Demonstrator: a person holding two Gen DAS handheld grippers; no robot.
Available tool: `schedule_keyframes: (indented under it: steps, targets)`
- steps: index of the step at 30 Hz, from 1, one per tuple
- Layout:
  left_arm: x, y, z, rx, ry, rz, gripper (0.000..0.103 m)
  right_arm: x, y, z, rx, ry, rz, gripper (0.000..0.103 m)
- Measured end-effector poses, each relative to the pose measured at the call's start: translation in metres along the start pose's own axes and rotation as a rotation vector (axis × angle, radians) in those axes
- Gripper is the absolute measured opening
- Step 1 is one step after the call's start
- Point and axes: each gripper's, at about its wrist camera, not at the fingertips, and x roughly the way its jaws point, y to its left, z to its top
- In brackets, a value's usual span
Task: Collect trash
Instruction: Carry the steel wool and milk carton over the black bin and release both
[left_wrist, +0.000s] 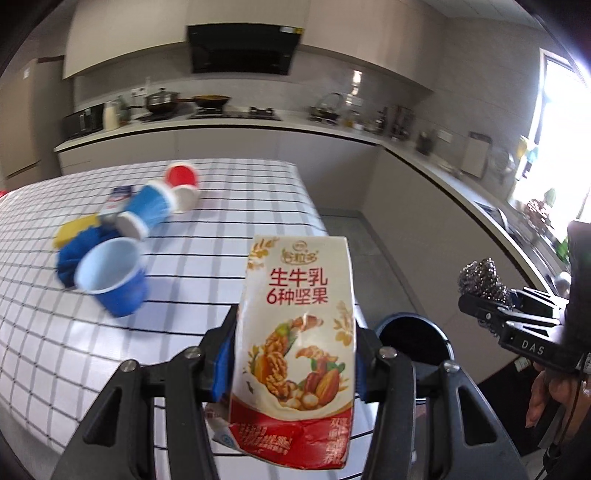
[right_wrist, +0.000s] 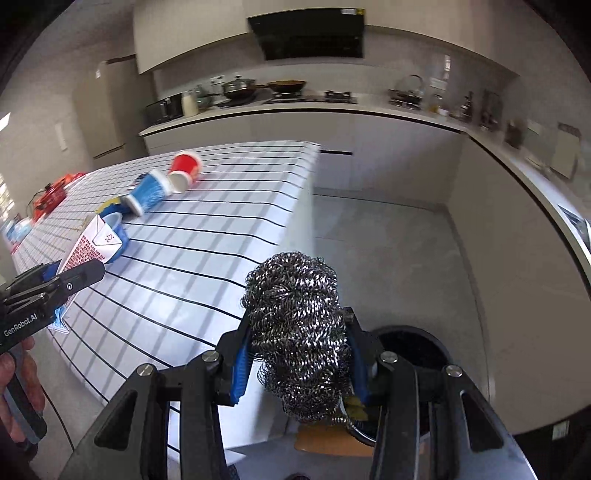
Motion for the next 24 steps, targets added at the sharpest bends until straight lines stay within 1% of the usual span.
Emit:
schedule_keyframes:
  steps: [4,9,17,24]
  targets:
    - [0.011,-0.030,0.002,0.039,0.013,-0.046,0.052,-0.011,-0.029,-0.009,0.037,0.000,-0.039,0.046]
    - [0.021,-0.062,0.003,0.076,0.029,-0.085,0.052,-0.024,-0.061,-0.018,0.074,-0.003,-0.077,0.046]
    - [0.030,-0.104,0.002,0.117,0.042,-0.126,0.052,-0.035,-0.098,-0.030,0.101,0.003,-0.099,0.046]
    - [0.047,-0.131,-0.005,0.136,0.081,-0.151,0.052,-0.032,-0.121,-0.040,0.111,0.027,-0.102,0.046]
